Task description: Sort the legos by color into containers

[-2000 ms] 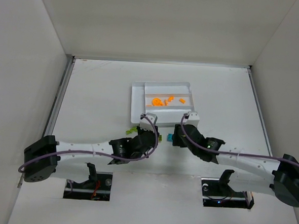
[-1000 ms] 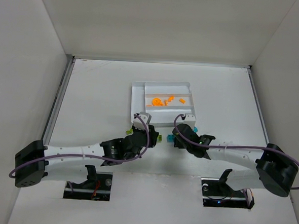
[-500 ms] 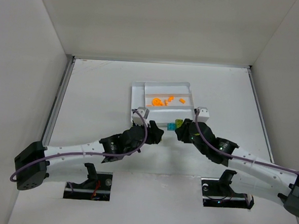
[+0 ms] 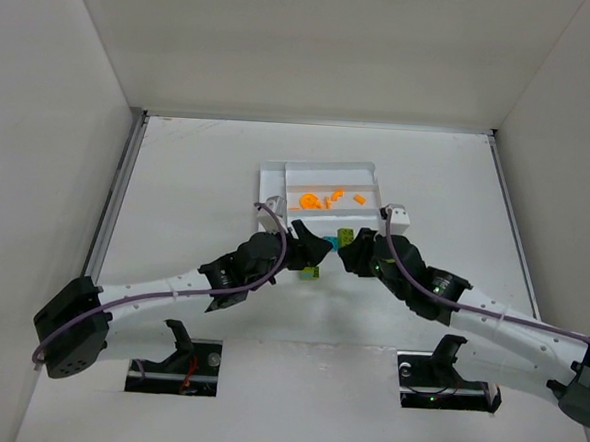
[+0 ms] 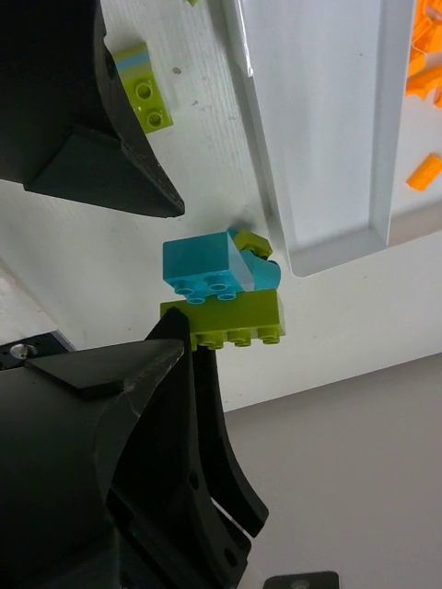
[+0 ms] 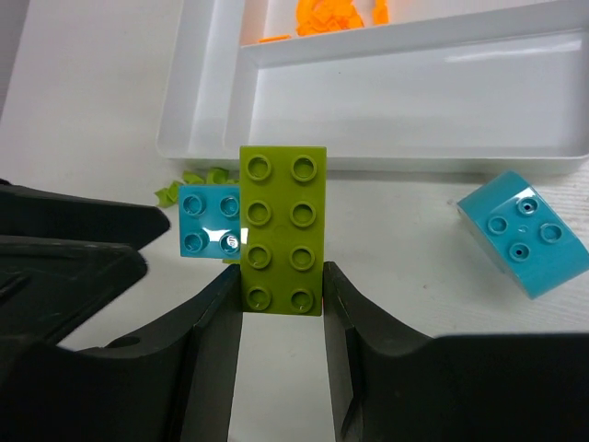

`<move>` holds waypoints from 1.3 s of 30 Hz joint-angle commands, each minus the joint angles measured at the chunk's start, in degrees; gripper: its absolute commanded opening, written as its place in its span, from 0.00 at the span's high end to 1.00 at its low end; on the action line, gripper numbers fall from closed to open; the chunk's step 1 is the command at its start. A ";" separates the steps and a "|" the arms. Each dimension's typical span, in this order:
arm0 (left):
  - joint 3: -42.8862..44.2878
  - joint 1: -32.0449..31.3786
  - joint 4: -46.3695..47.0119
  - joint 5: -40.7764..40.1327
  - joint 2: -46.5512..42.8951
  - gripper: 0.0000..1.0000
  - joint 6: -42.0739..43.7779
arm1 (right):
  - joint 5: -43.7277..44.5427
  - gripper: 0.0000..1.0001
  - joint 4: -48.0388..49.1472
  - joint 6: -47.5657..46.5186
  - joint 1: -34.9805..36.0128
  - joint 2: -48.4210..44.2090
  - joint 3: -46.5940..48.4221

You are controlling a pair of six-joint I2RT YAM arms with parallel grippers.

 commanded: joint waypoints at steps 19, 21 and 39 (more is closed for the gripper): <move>-1.09 6.56 9.99 2.75 2.93 0.92 -0.85 | -7.20 0.74 11.31 -1.16 -1.99 3.68 2.58; -2.76 8.75 9.55 2.14 0.91 0.93 0.03 | -7.64 0.74 10.79 -1.42 -2.69 3.25 2.93; -9.62 17.46 2.78 0.64 -11.14 0.92 3.55 | -6.68 0.71 16.23 -7.05 -9.29 32.06 14.96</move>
